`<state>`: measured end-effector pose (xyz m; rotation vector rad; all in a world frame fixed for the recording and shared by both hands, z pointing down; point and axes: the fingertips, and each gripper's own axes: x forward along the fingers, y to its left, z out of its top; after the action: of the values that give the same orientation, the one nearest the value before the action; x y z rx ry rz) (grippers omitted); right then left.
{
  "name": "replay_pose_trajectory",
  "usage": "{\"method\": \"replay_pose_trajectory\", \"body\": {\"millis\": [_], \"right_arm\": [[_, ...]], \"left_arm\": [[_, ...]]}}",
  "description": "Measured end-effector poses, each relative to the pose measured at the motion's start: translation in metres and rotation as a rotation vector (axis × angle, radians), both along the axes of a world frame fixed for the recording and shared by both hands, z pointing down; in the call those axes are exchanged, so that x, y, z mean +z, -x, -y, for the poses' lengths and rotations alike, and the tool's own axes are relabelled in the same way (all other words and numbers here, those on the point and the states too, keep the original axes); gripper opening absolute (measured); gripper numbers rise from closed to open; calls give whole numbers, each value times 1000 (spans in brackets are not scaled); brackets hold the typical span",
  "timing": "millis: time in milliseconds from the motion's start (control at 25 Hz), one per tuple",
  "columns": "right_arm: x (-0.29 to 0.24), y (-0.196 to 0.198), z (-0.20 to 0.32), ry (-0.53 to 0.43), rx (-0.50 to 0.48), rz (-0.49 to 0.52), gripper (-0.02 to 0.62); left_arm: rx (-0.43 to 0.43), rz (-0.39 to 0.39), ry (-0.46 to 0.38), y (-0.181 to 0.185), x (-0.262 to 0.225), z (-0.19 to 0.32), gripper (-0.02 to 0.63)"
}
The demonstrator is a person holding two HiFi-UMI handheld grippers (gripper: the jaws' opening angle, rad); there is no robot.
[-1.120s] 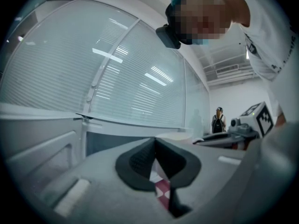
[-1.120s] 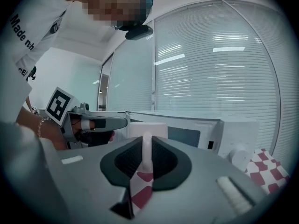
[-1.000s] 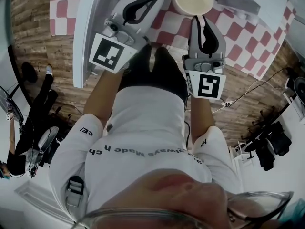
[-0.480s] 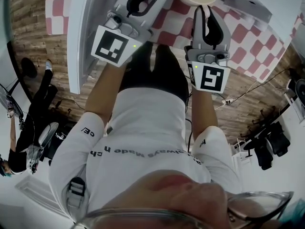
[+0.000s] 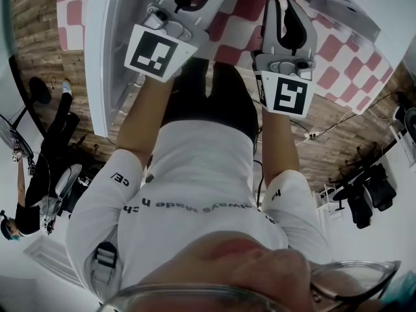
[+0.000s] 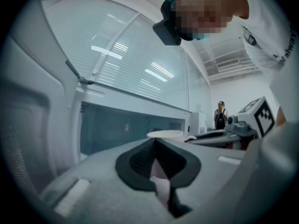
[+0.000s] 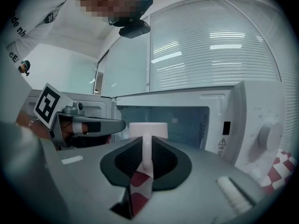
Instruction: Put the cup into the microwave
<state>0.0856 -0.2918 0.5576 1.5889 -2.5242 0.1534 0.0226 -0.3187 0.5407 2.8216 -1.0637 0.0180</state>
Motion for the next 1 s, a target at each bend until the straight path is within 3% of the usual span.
{"method": "replay_pose_trajectory", "body": {"millis": [1000], "right_arm": [[25,6,64,-26,32,12,38]], "left_arm": [[-71,36,-17,2,25,58,5]]}}
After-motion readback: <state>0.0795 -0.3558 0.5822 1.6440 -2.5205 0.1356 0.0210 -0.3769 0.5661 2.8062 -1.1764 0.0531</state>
